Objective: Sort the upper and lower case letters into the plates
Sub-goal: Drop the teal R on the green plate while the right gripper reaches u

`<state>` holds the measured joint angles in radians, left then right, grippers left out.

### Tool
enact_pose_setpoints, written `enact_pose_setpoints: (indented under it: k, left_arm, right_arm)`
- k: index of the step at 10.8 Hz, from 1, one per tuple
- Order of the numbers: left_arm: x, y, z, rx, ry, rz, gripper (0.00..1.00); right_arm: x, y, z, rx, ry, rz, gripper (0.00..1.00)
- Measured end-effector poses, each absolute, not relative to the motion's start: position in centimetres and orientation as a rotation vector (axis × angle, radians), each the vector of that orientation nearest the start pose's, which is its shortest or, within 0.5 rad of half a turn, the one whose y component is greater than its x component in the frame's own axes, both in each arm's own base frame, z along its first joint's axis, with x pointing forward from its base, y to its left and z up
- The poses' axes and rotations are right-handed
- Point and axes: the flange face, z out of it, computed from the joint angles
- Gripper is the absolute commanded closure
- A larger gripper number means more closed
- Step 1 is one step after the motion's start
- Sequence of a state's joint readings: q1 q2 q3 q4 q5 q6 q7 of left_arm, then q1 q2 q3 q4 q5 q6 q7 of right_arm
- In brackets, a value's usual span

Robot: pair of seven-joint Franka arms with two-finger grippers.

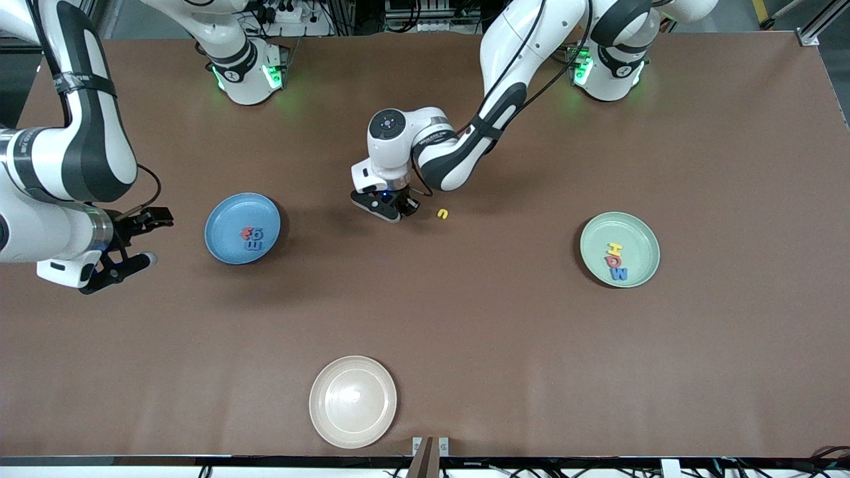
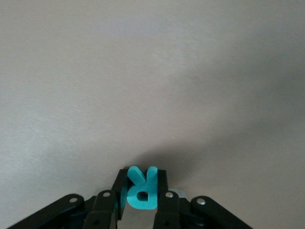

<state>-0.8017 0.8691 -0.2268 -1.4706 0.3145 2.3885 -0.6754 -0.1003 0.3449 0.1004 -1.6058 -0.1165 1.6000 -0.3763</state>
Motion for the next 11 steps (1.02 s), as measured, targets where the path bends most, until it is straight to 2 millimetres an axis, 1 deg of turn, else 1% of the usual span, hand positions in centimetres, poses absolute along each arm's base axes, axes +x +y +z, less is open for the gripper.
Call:
enact_pose_setpoints:
  k: [1,2,3,4,5,6,7,8,9,10,11]
  left_arm:
    - [41.0,-59.7,18.1,-3.057,0.738,-0.133,1.0]
    - [42.6,-59.0,20.0,-3.074,0.67,-0.129,1.0]
    - [44.7,-58.0,23.4,-3.119,0.579,-0.13,1.0]
    - [46.9,-56.6,27.2,-3.159,0.49,-0.142,1.0]
    - [49.2,-54.4,31.2,-3.18,0.405,-0.166,1.0]
    - [51.8,-51.3,34.7,-3.182,0.313,-0.187,1.0]
    - [54.3,-47.7,37.3,-3.17,0.214,-0.186,1.0]
    - [56.2,-44.0,38.9,-3.141,0.148,-0.153,1.0]
    - [57.6,-40.5,39.8,-3.103,0.144,-0.097,1.0]
    - [58.7,-37.1,40.5,-3.07,0.161,-0.044,1.0]
    - [59.2,-33.9,41.1,-3.044,0.174,0.002,1.0]
  right_arm:
    - [61.8,-1.8,40.6,-3.063,-0.555,0.558,0.0]
    - [62.0,-1.9,40.8,-3.081,-0.505,0.543,0.0]
    - [62.2,-2.3,41.1,-3.093,-0.472,0.525,0.0]
    - [62.3,-2.8,41.4,-3.1,-0.45,0.512,0.0]
    - [62.4,-3.0,41.8,-3.103,-0.438,0.503,0.0]
    - [62.5,-2.8,42.0,-3.107,-0.397,0.493,0.0]
    - [62.6,-2.0,42.1,-3.1,-0.315,0.48,0.0]
    - [62.7,-0.7,42.3,-3.081,-0.237,0.46,0.0]
    - [62.8,0.7,42.7,-3.064,-0.187,0.438,0.0]
    - [63.0,2.2,43.0,-3.054,-0.137,0.407,0.0]
    - [63.2,4.4,43.2,-3.051,-0.076,0.372,0.0]
